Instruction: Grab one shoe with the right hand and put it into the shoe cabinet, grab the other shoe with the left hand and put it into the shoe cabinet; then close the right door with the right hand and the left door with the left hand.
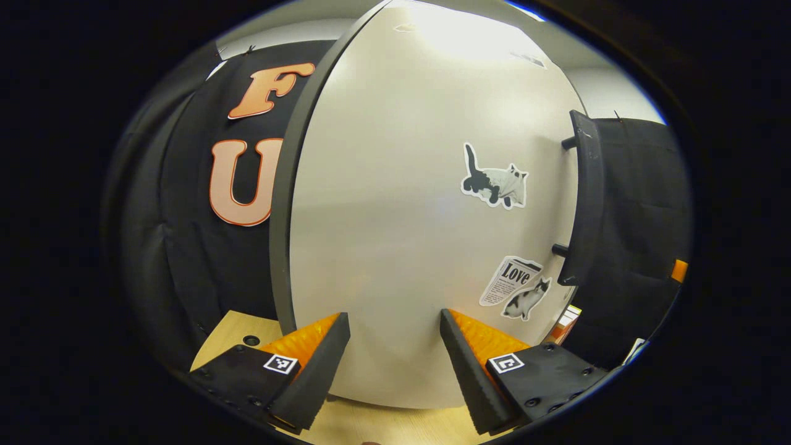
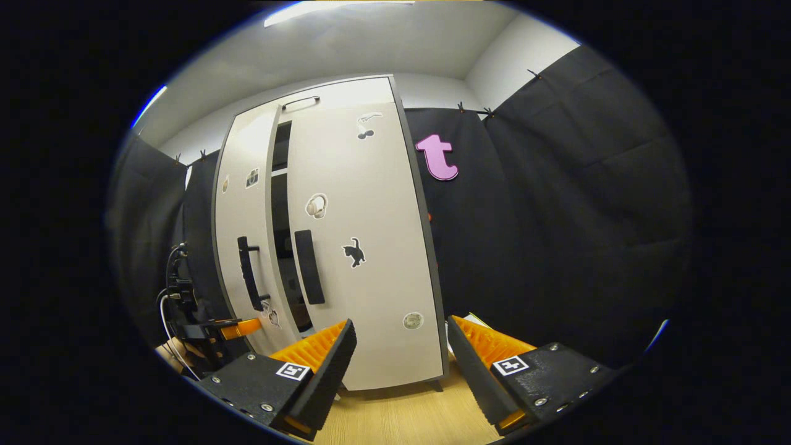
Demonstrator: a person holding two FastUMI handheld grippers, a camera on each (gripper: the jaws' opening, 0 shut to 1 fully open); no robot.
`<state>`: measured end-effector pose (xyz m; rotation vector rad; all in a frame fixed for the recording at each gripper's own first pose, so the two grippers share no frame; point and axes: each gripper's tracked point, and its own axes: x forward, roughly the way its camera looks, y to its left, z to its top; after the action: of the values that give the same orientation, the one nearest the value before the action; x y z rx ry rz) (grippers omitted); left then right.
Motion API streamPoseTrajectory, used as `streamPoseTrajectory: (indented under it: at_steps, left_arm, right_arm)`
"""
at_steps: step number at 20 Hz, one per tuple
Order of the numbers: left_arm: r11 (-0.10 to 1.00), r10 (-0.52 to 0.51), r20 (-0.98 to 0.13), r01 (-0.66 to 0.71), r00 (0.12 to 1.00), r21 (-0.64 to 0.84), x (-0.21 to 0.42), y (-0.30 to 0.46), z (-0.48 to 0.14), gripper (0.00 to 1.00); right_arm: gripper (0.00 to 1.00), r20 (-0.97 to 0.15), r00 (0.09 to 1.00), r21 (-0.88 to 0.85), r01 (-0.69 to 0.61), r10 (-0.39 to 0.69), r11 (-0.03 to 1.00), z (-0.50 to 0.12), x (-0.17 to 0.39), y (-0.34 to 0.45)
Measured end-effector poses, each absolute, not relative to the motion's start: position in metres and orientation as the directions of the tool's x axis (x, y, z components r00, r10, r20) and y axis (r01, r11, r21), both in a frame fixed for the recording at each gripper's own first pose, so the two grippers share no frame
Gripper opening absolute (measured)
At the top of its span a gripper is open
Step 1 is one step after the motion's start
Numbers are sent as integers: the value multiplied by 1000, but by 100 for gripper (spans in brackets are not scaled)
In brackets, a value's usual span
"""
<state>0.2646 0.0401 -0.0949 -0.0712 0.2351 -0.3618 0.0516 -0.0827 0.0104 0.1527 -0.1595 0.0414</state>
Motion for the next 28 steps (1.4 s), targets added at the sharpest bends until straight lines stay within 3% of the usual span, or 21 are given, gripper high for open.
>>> streamPoseTrajectory:
  at_steps: [21, 28]
  left_arm:
    - [969, -245, -285, 242, 927, -45, 264, 17, -115, 96]
    - [962, -273, -260, 260, 926, -85, 200, 36, -58, 97]
  right_arm:
    - [92, 110, 989, 105, -108, 96, 989, 7, 101, -84]
    - [92, 113, 988, 59, -110, 103, 992, 26, 109, -87]
